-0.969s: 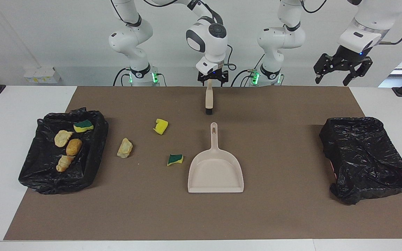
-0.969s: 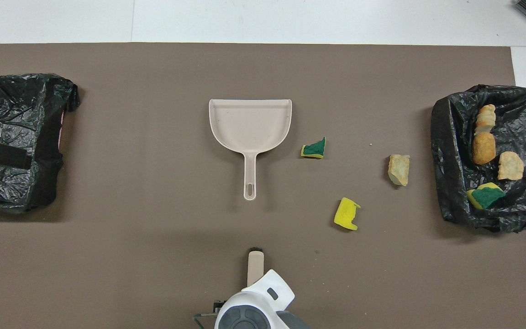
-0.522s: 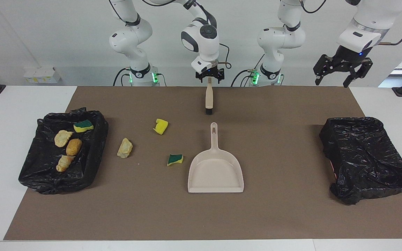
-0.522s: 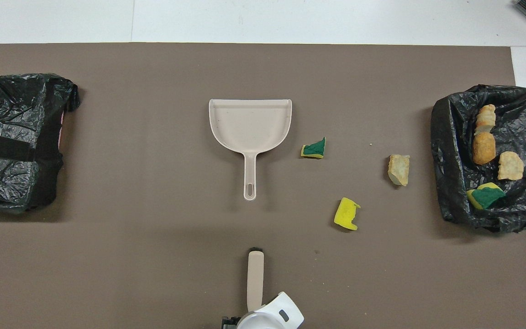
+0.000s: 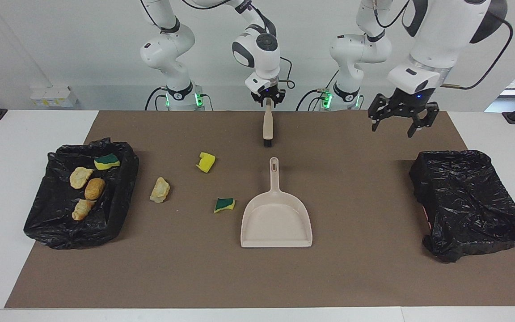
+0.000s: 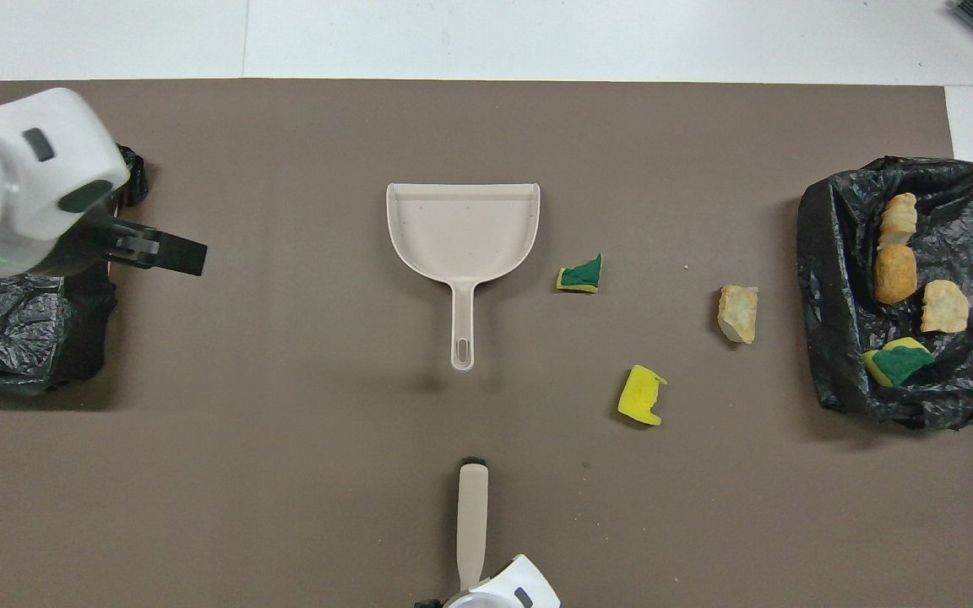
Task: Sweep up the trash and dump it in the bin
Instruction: 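Grasp the dustpan handle with the left gripper while the right gripper lifts the brush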
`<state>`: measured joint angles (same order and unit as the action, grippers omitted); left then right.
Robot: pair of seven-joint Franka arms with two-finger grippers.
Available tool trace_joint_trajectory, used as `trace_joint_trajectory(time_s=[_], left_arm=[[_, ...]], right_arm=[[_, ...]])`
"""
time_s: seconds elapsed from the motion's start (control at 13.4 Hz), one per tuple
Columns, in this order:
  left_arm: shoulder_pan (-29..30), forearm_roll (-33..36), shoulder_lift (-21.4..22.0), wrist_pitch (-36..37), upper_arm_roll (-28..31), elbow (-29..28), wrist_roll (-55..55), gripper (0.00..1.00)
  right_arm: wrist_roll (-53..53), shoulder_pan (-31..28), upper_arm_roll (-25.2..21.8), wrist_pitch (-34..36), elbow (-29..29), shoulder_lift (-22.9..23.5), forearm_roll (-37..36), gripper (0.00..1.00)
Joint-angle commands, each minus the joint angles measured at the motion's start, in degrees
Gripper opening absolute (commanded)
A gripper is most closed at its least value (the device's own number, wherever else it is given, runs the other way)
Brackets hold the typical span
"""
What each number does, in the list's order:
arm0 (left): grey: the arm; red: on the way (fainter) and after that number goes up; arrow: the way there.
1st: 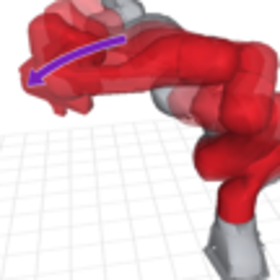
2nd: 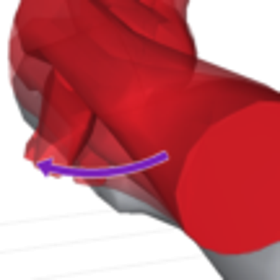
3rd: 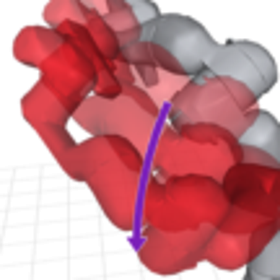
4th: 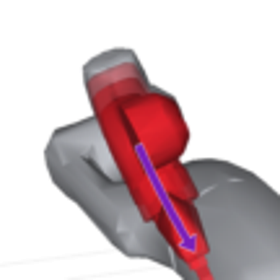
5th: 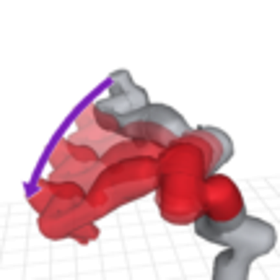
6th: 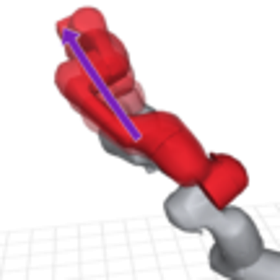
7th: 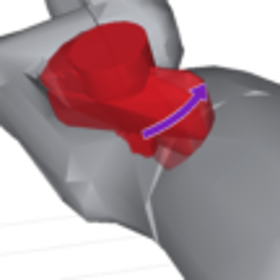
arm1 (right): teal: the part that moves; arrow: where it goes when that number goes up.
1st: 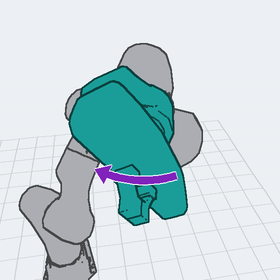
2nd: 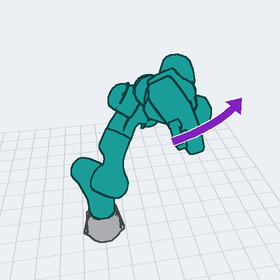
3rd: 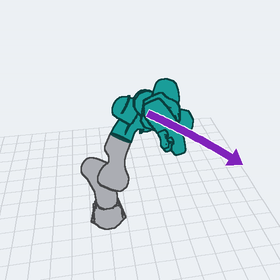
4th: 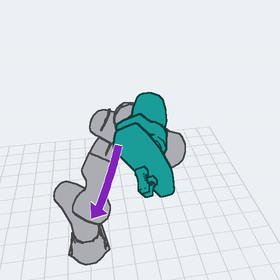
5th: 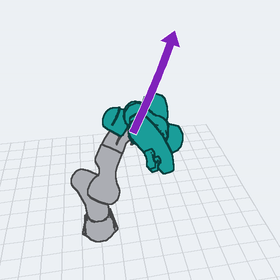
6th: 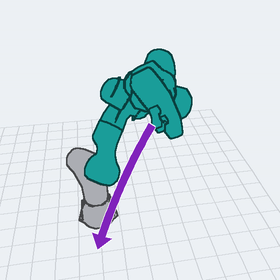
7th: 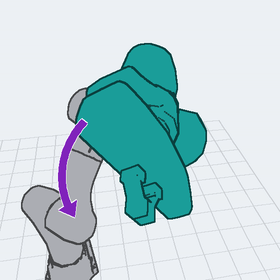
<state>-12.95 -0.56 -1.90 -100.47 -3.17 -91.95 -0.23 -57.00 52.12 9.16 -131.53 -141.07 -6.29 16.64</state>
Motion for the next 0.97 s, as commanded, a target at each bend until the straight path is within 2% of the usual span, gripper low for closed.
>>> trace_joint_trajectory(time_s=[0.0, 0.15, 0.45, 0.67, 0.89], left_arm=[[-4.87, 0.65, -2.65, -5.86, 0.71, -1.74, 5.66, 1.00], [-8.65, 0.65, -5.64, -8.59, 0.71, -1.74, 9.96, 1.00], [-16.47, 0.83, -12.05, -14.48, 0.80, -2.36, 19.63, 1.00], [-19.99, 0.83, -13.30, -22.82, 0.71, -8.66, 23.68, 1.00], [-22.89, 0.74, -13.83, -29.33, 0.71, -13.43, 27.03, 1.00]], right_arm=[[-2.23, 0.61, -0.20, -0.39, -0.70, -1.01, 0.94, 0.00], [-2.41, -0.87, -0.55, 0.48, 0.62, -1.53, 0.94, 0.00], [2.23, -10.88, -0.81, 12.41, 5.27, -5.21, -0.03, 0.00], [7.50, -17.56, -0.90, 21.37, 10.27, -6.10, -2.30, 0.00], [12.77, -25.73, -0.72, 30.08, 16.87, -4.79, -9.51, 0.00]])
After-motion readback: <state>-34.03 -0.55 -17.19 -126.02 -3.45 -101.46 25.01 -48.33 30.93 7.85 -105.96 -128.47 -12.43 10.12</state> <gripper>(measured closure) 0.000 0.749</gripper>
